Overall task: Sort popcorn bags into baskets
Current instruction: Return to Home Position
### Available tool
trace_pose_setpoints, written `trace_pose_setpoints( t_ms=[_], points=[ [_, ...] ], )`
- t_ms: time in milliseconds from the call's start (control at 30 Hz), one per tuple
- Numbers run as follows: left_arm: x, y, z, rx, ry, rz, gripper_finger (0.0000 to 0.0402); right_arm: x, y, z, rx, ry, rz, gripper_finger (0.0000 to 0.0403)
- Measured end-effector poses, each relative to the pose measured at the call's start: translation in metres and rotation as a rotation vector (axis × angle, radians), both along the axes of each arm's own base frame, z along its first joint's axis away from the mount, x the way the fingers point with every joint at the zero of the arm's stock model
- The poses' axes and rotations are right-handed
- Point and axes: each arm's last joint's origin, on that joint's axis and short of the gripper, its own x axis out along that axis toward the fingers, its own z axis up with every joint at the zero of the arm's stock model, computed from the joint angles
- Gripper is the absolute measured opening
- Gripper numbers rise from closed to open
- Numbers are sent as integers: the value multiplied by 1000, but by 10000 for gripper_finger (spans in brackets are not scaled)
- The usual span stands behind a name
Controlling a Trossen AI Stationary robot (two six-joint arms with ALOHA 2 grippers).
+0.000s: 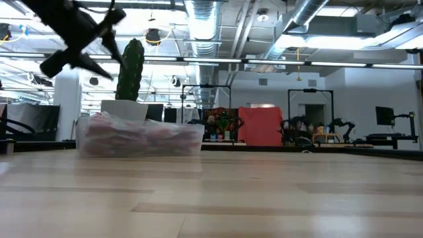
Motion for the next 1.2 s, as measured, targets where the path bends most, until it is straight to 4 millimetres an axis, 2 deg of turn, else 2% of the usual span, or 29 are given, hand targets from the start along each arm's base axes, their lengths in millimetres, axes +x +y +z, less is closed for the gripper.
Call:
trace_pose_setpoints(
  t_ms=[100, 200, 300, 400, 467, 533, 667, 800, 933, 1100, 1200],
  points=[
    [-1, -2, 25, 24, -156, -105, 142, 6, -3, 21, 15, -104, 68, 28],
    [-9, -1, 57, 129, -316, -215, 131, 0, -9, 71, -26, -223, 214, 35],
    [-27, 2, 88, 277, -462, -314, 122, -17, -25, 120, -110, -319, 301, 38],
    [-45, 5, 108, 436, -551, -391, 119, -41, -46, 162, -204, -418, 292, 35],
    [-56, 8, 114, 512, -561, -401, 119, -62, -61, 184, -202, -480, 261, 31],
    [-65, 10, 115, 575, -530, -407, 119, -81, -72, 195, -188, -507, 265, 27],
    [-77, 14, 111, 639, -437, -425, 120, -116, -93, 199, -141, -454, 237, 23],
    [-87, 18, 110, 685, -393, -411, 120, -144, -123, 201, -94, -442, 67, 28],
    [-107, 24, 108, 709, -393, -391, 120, -168, -147, 200, -103, -450, -23, 37],
    [-138, 31, 97, 643, -427, -412, 120, -197, -165, 178, -119, -478, -72, 39],
    [-154, 35, 90, 600, -470, -407, 120, -210, -172, 162, -90, -584, -99, 36]
  ],
)
